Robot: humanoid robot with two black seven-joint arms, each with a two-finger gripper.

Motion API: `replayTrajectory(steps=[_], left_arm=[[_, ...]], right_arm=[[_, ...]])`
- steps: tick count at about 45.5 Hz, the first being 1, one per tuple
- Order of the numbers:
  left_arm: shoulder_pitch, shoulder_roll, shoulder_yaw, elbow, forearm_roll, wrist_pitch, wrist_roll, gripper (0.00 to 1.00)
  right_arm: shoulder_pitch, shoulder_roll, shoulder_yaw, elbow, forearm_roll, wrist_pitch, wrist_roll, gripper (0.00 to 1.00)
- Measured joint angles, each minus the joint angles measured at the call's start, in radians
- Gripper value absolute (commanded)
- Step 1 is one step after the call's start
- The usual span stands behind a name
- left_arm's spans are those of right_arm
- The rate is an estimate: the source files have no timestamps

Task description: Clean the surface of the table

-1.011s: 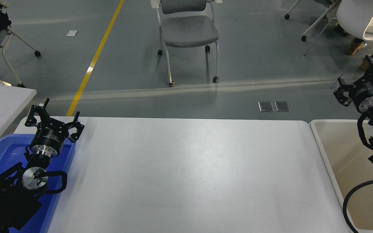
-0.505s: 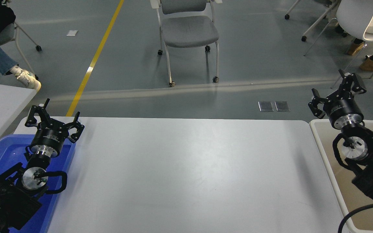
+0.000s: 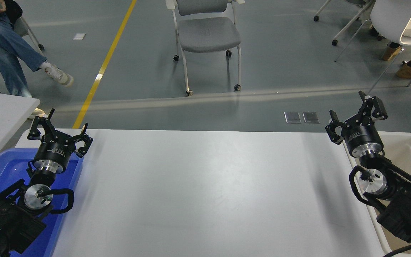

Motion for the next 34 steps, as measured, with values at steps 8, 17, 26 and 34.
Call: replayTrajectory(steps=[8, 17, 26, 34], left_arm=[[0.0, 0.0, 0.0, 0.0, 0.0, 0.0, 0.0, 1.0], [0.0, 0.0, 0.0, 0.0, 0.0, 0.0, 0.0, 1.0], [0.0, 0.0, 0.0, 0.0, 0.0, 0.0, 0.0, 1.0], [0.0, 0.0, 0.0, 0.0, 0.0, 0.0, 0.0, 1.0]], right_arm=[[0.004, 0.009, -0.003, 0.007, -0.003, -0.015, 0.004, 0.98], [0.007, 0.019, -0.003, 0.011, -0.004, -0.022, 0.005, 0.98], [0.007, 0.024, -0.005, 0.012, -0.006, -0.025, 0.006, 0.98], [0.005, 0.026, -0.005, 0.012, -0.014, -0.025, 0.006, 0.98]])
